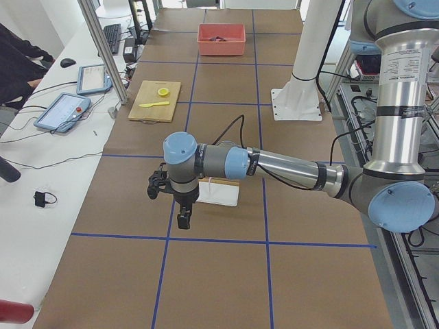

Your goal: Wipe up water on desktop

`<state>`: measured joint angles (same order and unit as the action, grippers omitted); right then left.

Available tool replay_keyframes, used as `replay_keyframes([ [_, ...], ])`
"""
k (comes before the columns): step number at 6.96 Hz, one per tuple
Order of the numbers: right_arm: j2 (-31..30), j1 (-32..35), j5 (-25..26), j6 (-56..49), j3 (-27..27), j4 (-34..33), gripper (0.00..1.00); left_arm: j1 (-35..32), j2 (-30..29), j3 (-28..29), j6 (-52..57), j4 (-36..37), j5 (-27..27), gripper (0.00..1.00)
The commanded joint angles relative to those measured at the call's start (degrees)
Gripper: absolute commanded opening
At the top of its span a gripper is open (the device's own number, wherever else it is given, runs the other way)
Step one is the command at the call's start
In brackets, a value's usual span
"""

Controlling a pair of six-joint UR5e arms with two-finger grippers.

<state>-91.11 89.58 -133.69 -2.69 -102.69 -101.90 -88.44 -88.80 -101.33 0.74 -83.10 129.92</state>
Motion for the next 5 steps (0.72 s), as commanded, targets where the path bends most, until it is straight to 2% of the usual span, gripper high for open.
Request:
replay_keyframes([
  [1,-0.1,1.9,0.0,-0.5,1.5,0.0,1.00,-0.1,0.5,2.6,-0.1,-0.3,2.6,0.98],
  [2,0.0,2.9,0.0,-0.6,2.7,0.0,1.00,-0.9,0.6,2.8,-0.1,-0.1,4.4,0.98],
  [5,0.0,3.7,-0.2,-3.1,6.4,2.8,1.00,-4.2,2.8,2.8,0.4,-0.3,4.5,0.98],
])
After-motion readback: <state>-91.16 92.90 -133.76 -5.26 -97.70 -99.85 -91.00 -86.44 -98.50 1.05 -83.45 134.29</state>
